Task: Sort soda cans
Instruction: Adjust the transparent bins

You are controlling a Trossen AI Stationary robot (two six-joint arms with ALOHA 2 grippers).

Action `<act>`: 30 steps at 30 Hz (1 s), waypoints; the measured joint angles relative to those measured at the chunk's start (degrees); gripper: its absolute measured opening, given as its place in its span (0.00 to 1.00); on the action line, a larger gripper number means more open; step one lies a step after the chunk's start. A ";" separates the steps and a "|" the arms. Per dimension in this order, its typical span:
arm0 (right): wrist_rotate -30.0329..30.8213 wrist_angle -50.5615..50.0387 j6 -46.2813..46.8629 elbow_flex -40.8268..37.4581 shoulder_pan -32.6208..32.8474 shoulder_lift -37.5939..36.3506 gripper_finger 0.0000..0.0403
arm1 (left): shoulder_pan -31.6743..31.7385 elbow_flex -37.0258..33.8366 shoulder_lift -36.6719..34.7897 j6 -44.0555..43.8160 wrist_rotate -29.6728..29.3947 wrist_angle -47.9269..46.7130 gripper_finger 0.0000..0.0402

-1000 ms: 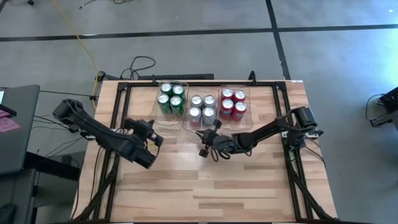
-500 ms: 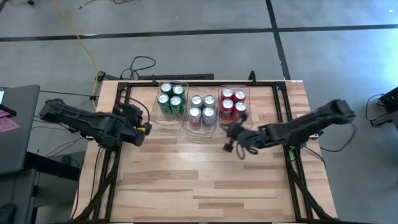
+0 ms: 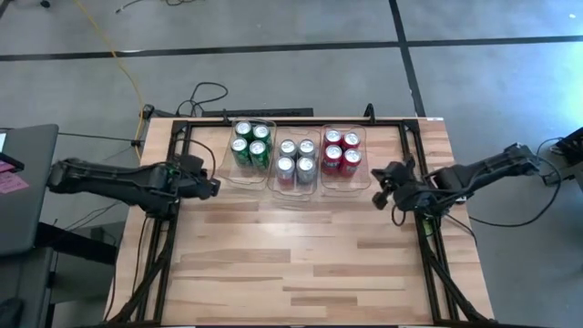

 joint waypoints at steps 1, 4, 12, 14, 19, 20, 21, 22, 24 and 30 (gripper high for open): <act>0.08 -2.40 1.56 0.00 -0.19 -0.60 0.12 | 0.78 -0.83 -0.08 1.50 0.46 1.76 0.00; 0.92 -7.11 4.57 -0.02 -2.20 -1.30 0.12 | 3.50 -2.33 -0.08 6.48 0.63 4.65 0.00; -4.80 -12.81 5.37 -0.02 -11.84 -0.59 0.10 | 12.61 -3.89 -0.22 15.22 5.08 9.32 0.00; -8.06 -13.32 5.89 -0.02 -14.03 -0.65 0.07 | 14.22 -4.61 -0.03 18.23 7.78 12.75 0.00; -13.16 -13.54 6.55 -0.74 -15.99 -0.66 0.02 | 16.36 -5.16 1.99 22.35 11.44 18.18 0.00; -14.10 -13.05 6.71 -1.31 -16.05 -0.66 0.02 | 16.42 -5.16 2.59 22.64 11.58 18.60 0.00; -15.34 -12.46 7.04 -2.04 -16.09 -0.64 0.02 | 16.42 -5.16 3.18 22.71 11.58 19.05 0.00; -16.46 -11.62 7.55 -3.03 -16.17 -0.64 0.02 | 16.42 -5.16 3.72 22.71 11.59 19.58 0.00; -18.33 -10.03 9.00 -5.06 -16.52 -0.61 0.02 | 16.42 -5.16 5.08 23.00 11.62 20.97 0.00; -18.58 -5.83 10.84 -7.89 -17.97 -0.60 0.01 | 16.42 -5.18 9.03 25.81 13.34 25.86 0.00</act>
